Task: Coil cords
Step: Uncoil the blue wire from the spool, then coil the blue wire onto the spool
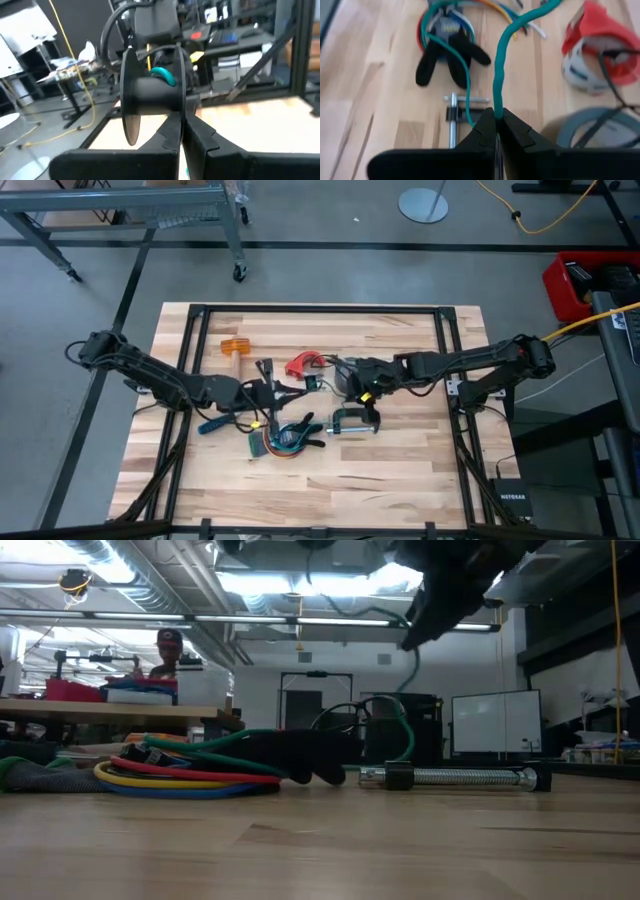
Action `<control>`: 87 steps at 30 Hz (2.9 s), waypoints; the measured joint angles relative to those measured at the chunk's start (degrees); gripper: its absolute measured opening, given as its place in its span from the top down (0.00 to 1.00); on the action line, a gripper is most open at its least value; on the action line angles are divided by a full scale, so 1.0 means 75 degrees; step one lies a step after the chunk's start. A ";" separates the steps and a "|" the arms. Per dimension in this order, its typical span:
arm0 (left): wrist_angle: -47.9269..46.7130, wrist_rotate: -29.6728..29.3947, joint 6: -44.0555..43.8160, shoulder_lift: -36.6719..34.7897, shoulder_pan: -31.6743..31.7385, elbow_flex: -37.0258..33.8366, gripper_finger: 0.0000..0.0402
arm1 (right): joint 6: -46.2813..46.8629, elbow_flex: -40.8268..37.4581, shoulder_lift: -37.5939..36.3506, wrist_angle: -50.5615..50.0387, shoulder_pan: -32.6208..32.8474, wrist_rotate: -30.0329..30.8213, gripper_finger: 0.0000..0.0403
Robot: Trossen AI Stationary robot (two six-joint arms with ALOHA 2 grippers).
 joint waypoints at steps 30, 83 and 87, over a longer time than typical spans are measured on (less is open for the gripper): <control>-0.8446 0.0369 -0.5546 -0.1165 0.0006 0.0000 1.00 | 0.0229 -0.0006 0.0000 -0.1314 -0.0006 0.0606 0.93; -0.4119 0.2747 -0.2385 0.0384 0.0402 0.0073 1.00 | 0.1374 -0.0009 0.0870 0.3130 -0.0009 -0.1816 0.59; -0.4157 0.2962 -0.2508 0.0658 0.0475 0.0385 1.00 | 0.1393 -0.0006 0.0959 0.3229 -0.0009 -0.1811 0.59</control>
